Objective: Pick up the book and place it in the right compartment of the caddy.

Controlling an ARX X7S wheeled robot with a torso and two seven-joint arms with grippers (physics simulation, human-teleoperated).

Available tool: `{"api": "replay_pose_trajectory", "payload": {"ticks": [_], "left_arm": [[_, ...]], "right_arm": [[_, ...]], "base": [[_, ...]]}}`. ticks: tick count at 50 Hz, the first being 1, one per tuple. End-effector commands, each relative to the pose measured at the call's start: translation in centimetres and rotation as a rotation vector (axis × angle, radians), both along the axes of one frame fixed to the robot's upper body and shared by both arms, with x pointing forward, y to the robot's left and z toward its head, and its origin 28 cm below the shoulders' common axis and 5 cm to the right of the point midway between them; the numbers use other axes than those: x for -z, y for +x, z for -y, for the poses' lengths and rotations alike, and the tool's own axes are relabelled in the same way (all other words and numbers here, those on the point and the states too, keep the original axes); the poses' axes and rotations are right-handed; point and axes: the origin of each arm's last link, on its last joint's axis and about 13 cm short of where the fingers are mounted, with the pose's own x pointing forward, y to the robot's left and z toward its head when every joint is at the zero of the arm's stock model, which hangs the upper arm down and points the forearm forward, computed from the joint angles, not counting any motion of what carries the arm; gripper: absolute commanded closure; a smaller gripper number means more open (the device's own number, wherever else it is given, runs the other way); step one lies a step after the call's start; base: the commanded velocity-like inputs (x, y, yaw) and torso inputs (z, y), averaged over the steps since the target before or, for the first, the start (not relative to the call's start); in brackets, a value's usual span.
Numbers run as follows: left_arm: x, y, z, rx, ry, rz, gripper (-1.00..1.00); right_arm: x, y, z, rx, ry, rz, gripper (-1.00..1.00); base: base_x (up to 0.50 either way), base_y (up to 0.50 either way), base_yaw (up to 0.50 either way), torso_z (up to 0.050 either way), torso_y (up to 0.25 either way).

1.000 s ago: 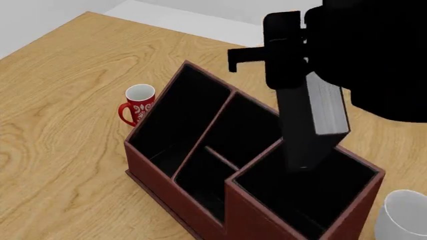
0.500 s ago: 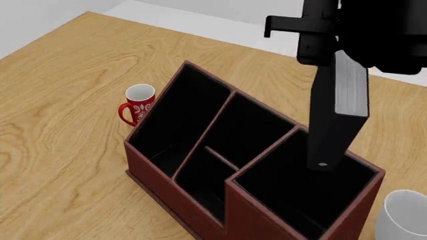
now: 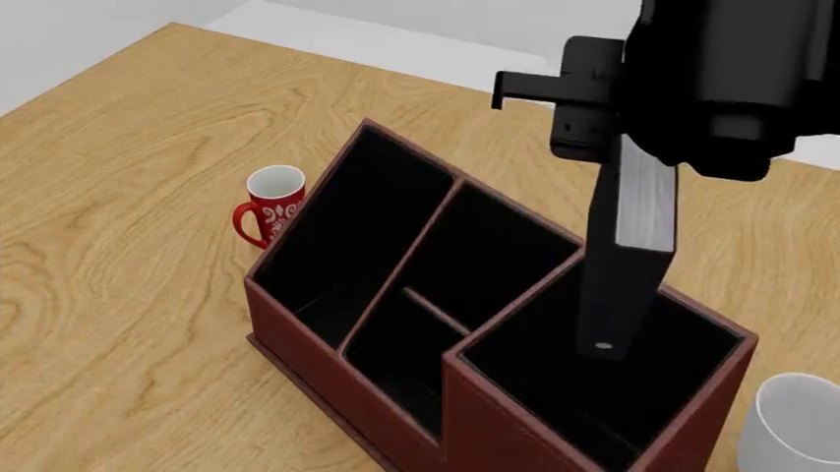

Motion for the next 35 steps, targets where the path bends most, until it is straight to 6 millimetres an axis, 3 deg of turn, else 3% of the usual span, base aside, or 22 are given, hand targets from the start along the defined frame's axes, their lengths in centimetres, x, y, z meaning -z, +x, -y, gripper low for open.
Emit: {"api": "replay_pose_trajectory", "payload": {"ticks": [1, 20, 35], "left_arm": [[0.0, 0.0, -0.1, -0.001, -0.005, 0.000, -1.00], [-0.1, -0.1, -0.2, -0.005, -0.008, 0.005, -1.00], [-0.1, -0.1, -0.2, -0.010, -0.008, 0.005, -1.00]], "right_arm": [[0.7, 0.6, -0.1, -0.007, -0.010, -0.004, 1.00], [1.4, 1.1, -0.7, -0.035, -0.083, -0.069, 1.00], [3.4, 1.3, -0.5, -0.057, -0.104, -0.121, 1.00]], "base": [[0.00, 0.00, 0.00, 0.000, 0.010], [0.00, 0.00, 0.00, 0.001, 0.001], [0.00, 0.00, 0.00, 0.001, 0.001]]}}
